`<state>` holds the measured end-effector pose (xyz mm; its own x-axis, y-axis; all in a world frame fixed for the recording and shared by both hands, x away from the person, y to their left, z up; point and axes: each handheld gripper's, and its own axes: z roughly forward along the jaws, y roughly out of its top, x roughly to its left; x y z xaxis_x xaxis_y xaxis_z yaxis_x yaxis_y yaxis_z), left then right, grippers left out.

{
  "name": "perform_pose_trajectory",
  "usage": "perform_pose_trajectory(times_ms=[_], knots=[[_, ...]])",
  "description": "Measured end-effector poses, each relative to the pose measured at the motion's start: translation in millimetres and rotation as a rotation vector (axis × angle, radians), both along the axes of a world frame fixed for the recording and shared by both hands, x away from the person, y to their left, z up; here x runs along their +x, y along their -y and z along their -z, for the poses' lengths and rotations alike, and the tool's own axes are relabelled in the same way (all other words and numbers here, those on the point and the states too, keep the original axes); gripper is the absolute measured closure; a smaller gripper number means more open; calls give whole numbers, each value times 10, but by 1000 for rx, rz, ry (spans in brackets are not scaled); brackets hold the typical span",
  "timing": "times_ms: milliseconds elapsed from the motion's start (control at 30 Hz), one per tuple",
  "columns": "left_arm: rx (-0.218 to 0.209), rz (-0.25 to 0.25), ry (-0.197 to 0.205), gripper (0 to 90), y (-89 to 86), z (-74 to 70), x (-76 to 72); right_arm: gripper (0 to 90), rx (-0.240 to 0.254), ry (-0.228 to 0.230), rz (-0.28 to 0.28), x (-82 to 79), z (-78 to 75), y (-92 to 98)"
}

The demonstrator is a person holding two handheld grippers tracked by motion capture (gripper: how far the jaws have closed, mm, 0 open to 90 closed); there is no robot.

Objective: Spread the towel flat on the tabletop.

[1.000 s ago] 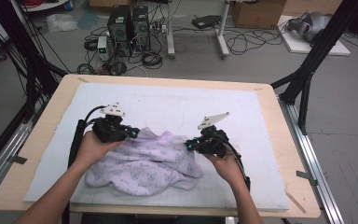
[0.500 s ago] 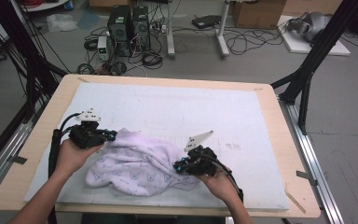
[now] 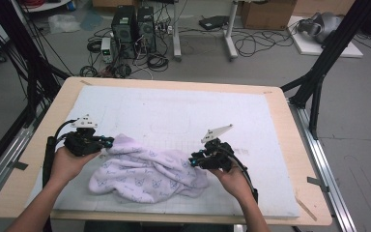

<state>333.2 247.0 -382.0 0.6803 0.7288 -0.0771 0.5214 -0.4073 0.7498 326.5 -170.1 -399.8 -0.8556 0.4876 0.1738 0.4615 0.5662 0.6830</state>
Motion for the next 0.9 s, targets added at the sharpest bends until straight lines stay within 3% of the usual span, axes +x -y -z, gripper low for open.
perform_pose_trajectory(times_ms=[133, 200, 300, 467, 600, 767, 900], knots=[[6, 2, -3, 877, -14, 10, 7, 694, -38, -41, 0, -1, 144, -10], [7, 1, -5, 877, -14, 21, 11, 683, -69, -96, -3, 29, 282, -28], [4, -1, -7, 877, -5, 28, 18, 827, -46, -115, -35, 40, 321, -35], [-3, -2, 3, 877, 19, -12, 41, 850, -48, -63, -19, 43, 218, 21], [-24, -7, 30, 877, 62, -93, 59, 851, -18, -9, 42, 59, 29, 168], [-51, -11, 63, 877, 120, -182, 73, 848, -18, 63, 90, 19, -201, 306], [-52, -6, 70, 877, 147, -171, 57, 841, -55, 59, 91, -46, -134, 329]])
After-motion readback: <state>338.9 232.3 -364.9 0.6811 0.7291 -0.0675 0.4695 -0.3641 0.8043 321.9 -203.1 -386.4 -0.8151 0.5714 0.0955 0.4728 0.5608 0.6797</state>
